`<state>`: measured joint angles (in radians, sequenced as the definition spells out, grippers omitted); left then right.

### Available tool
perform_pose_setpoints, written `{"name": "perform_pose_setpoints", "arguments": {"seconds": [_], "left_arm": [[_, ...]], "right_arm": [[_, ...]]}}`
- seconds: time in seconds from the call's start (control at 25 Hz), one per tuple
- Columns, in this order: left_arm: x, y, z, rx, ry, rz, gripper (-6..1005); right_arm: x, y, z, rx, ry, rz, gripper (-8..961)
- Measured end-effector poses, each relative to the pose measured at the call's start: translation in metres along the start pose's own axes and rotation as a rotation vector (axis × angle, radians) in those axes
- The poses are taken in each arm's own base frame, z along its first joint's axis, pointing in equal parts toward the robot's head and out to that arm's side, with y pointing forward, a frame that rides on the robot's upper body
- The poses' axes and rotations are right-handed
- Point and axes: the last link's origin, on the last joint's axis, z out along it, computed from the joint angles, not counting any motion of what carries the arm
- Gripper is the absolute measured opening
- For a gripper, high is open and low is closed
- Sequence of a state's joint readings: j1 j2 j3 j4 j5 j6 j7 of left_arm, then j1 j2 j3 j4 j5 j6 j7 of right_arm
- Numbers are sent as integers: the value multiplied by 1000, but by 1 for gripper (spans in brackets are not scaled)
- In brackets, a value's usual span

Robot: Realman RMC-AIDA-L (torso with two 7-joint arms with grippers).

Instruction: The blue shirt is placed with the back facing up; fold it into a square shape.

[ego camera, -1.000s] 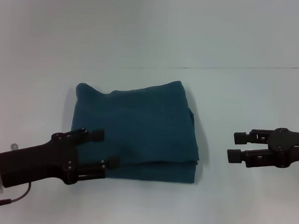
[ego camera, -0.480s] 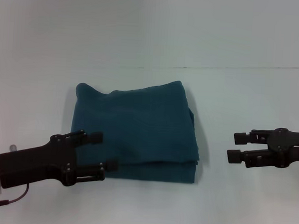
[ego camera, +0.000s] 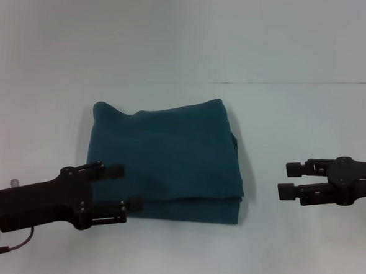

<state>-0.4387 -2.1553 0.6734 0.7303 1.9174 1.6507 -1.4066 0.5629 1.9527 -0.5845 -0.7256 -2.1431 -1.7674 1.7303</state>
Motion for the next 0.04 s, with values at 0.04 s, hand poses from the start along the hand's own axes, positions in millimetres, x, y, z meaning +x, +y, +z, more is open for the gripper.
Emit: {"name": "perform_pose_setpoints", "arguments": {"seconds": [0.04], "left_arm": [[0, 0, 0, 0, 0, 0, 905]], "right_arm": [[0, 0, 0, 1, 2, 0, 905]]}}
